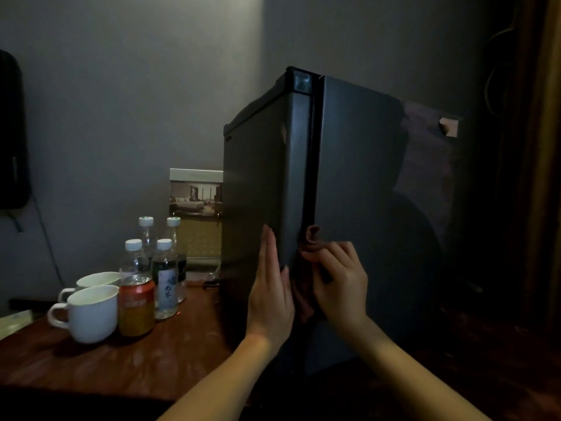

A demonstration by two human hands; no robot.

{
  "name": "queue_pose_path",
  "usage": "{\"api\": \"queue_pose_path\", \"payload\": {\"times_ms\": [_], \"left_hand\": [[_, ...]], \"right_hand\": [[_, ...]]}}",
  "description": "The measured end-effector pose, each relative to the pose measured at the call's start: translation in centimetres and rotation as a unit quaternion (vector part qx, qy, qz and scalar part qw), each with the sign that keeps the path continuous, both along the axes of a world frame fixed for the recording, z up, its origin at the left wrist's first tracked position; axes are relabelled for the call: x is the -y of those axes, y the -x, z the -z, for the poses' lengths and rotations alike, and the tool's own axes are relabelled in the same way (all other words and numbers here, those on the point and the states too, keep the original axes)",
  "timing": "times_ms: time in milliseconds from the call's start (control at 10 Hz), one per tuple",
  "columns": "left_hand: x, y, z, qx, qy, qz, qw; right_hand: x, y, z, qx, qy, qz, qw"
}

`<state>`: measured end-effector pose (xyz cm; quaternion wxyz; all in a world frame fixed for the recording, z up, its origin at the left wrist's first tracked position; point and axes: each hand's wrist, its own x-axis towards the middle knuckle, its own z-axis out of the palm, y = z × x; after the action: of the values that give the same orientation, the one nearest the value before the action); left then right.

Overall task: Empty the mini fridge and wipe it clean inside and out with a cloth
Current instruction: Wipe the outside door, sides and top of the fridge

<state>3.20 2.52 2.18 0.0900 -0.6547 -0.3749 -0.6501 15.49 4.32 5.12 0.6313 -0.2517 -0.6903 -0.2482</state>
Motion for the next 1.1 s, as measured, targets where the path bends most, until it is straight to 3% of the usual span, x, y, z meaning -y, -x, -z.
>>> {"api": "queue_pose_path", "payload": {"times_ms": [300,400,600,800,1000,1100], "left_hand": [[3.5,0.4,3.3,-0.043,0.144,-0.077,0.986],[3.9,-0.4,3.8,0.013,0.152,-0.067,0.986],[4.8,-1.0,4.4,0.032,0.191,-0.057,0.979],[6.6,0.3,5.1,-0.049,0.283,-0.087,0.954],[8.5,0.9,6.5,-0.078,0.321,-0.093,0.939],[9.3,0.7,7.4,-0.086,0.341,-0.084,0.932]], "right_hand": [[1.9,-0.5,6.9,0.051,0.101,0.019,0.993],[2.6,-0.6,8.9,0.075,0.147,0.026,0.986],[3.1,-0.5,8.9,0.093,0.208,0.042,0.973],[3.9,-0.9,11.2,0.127,0.261,0.036,0.956],[4.9,-0.8,12.1,0.179,0.352,0.07,0.916],[4.6,-0.9,10.7,0.234,0.419,0.084,0.873]]}}
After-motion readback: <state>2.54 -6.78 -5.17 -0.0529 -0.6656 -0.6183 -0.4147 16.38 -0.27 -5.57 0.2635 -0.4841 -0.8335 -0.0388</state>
